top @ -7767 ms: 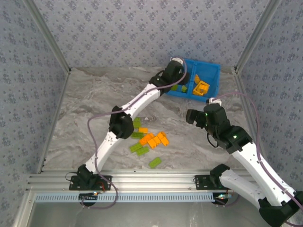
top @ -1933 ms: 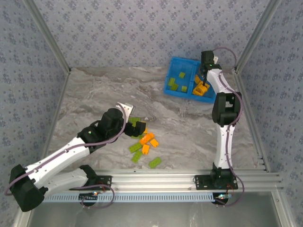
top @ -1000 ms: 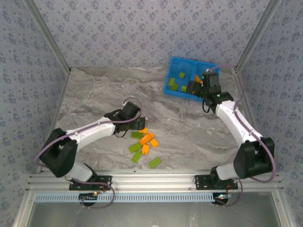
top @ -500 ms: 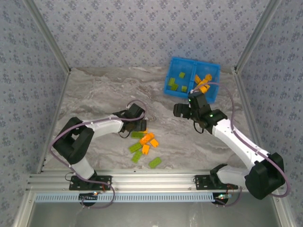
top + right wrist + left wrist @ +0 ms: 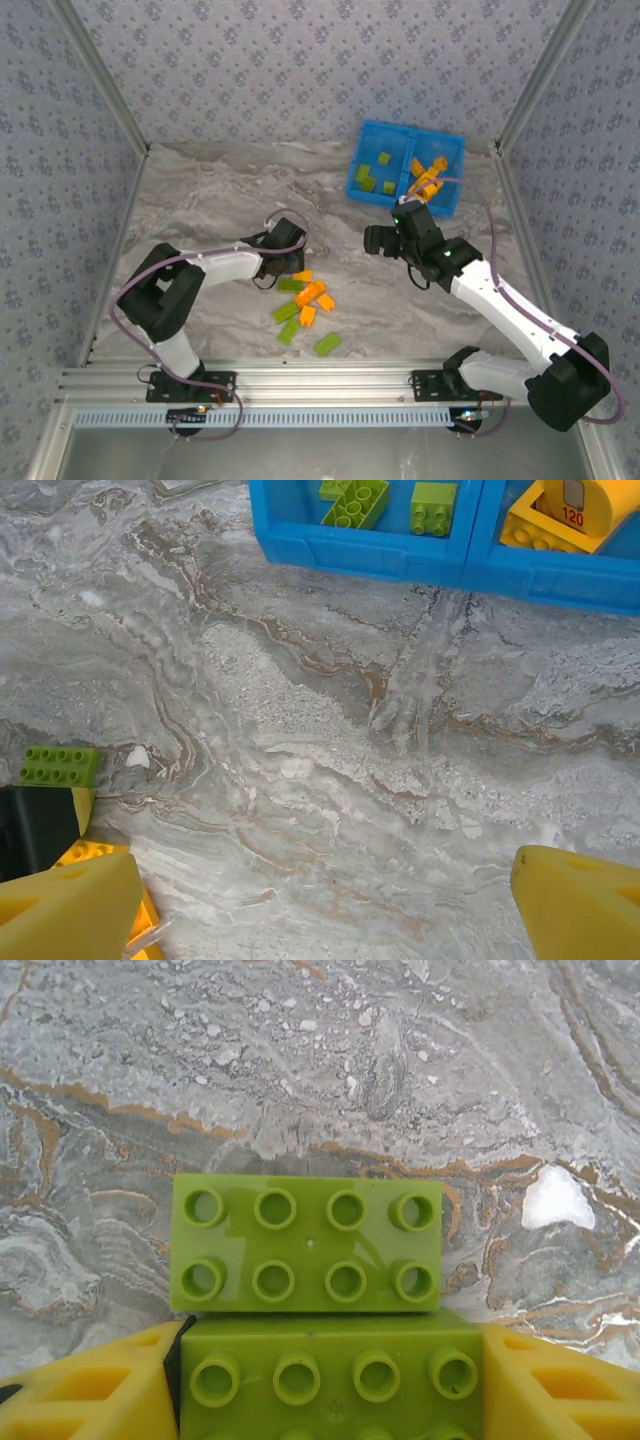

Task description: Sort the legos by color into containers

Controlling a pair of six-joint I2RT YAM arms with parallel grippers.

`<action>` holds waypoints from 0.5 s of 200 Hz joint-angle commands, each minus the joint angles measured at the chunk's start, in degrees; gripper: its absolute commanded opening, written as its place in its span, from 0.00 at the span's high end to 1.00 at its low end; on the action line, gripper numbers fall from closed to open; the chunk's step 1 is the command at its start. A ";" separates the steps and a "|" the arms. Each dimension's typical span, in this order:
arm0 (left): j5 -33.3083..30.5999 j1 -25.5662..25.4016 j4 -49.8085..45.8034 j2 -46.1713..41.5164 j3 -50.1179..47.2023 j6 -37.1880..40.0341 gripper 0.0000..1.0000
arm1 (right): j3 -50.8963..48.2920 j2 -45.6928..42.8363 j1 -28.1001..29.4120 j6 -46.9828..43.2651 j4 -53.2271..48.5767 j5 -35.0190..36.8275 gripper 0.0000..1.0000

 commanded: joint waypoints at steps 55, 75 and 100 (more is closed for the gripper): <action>1.22 -4.24 -2.96 -17.18 8.70 3.58 0.53 | 0.68 -9.55 1.21 5.54 -1.28 6.65 0.00; 1.03 -6.14 -0.57 -13.99 15.42 7.87 0.53 | -0.90 -12.74 1.33 7.26 -1.44 9.22 0.00; 3.55 -6.83 2.91 -4.91 25.95 13.87 0.53 | -2.95 -17.11 1.34 10.40 -2.14 11.21 0.00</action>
